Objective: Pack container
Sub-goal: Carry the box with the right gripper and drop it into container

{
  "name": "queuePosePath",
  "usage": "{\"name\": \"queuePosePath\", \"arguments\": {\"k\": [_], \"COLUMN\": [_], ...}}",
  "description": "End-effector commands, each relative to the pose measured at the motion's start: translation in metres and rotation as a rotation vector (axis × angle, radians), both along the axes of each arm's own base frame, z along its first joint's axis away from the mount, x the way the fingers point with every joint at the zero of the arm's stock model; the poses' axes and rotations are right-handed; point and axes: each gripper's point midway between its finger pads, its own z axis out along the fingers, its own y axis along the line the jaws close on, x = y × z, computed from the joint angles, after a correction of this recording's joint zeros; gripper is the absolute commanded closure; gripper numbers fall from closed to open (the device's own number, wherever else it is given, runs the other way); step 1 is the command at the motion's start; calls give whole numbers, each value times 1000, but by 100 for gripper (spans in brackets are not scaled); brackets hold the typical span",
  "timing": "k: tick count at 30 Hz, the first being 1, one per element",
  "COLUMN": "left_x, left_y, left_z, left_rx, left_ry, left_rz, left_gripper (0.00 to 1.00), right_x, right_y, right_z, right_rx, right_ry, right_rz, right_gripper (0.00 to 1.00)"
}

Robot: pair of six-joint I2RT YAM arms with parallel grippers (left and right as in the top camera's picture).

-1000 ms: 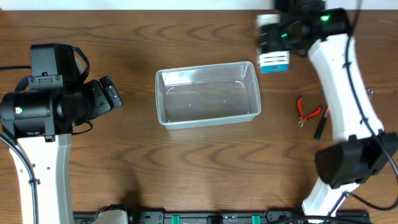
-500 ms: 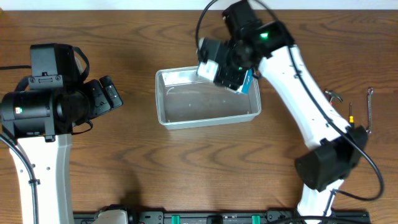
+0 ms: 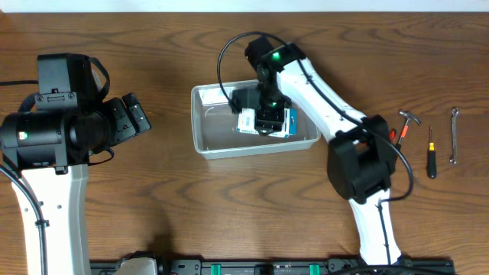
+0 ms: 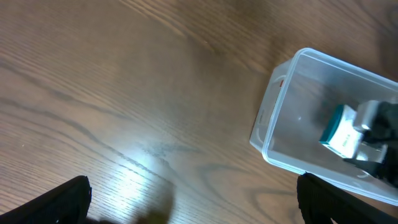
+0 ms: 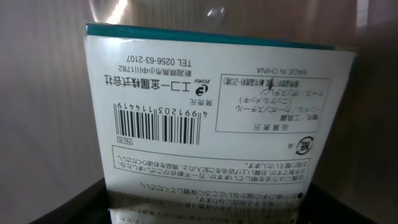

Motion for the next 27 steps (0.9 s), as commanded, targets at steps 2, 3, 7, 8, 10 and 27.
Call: {"name": "queuePosePath", "arguments": {"k": [2, 3, 7, 8, 10, 27], "left_x": [0, 0, 0, 0, 0, 0], "left_y": [2, 2, 2, 2, 2, 2], "left_z": [-2, -2, -2, -2, -2, -2], "left_rx": [19, 19, 19, 19, 19, 19], "left_ry": [9, 9, 9, 9, 9, 9], "left_rz": [-15, -15, -15, -15, -15, -15], "left_gripper": [2, 2, 2, 2, 2, 2], "right_x": [-9, -9, -9, -8, -5, 68], "right_y": [9, 10, 10, 10, 12, -123], "right_z": [-7, -7, -3, -1, 13, 263], "right_rx": [29, 33, 36, 38, 49, 278], "right_ry": [42, 45, 42, 40, 16, -598], "right_rz": [27, 27, 4, -6, -35, -1141], "right_gripper": [82, 81, 66, 62, 58, 1]}}
